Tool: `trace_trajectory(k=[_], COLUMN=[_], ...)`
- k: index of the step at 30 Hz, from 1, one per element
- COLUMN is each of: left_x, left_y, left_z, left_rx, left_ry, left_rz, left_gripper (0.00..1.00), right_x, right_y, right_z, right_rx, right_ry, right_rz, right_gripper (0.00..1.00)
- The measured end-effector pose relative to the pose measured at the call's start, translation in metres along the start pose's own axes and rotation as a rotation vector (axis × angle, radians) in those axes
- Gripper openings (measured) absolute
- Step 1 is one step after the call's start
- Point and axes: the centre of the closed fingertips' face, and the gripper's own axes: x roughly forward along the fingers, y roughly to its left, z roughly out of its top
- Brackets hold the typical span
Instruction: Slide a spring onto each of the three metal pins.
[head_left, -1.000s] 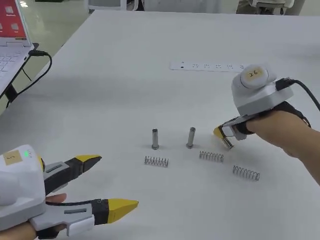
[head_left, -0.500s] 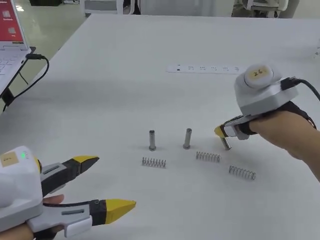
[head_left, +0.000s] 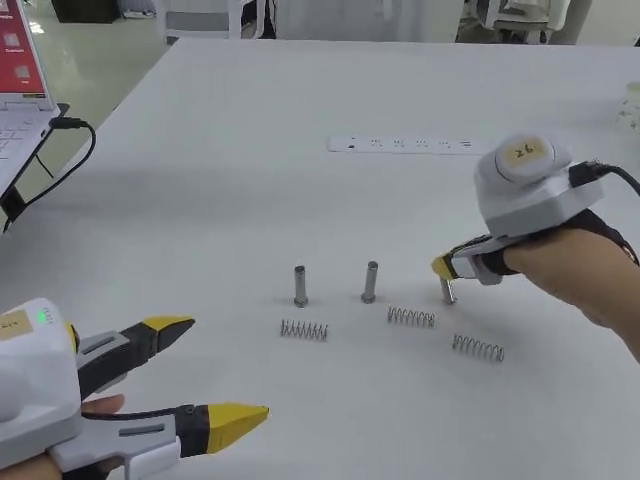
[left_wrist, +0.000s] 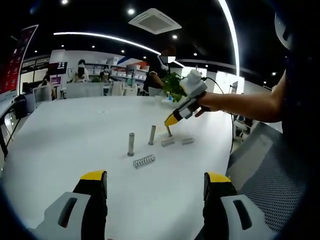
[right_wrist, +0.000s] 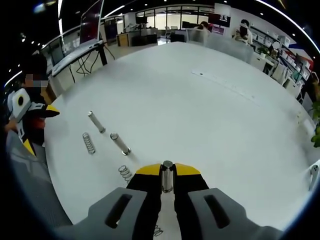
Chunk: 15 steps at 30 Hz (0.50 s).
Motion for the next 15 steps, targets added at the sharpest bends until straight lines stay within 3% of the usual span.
trace_trajectory(k=[15], left_x=[-0.0039], left_y=[-0.0027], left_z=[0.0003], left_rx=[0.008], left_ry=[0.001], left_rz=[0.000], left_gripper=[0.75], right_x=[-0.0079], right_y=[0.0001], right_z=[-0.0047], right_rx=[0.010], right_ry=[-0.017], right_rz=[-0.003], right_gripper=[0.06])
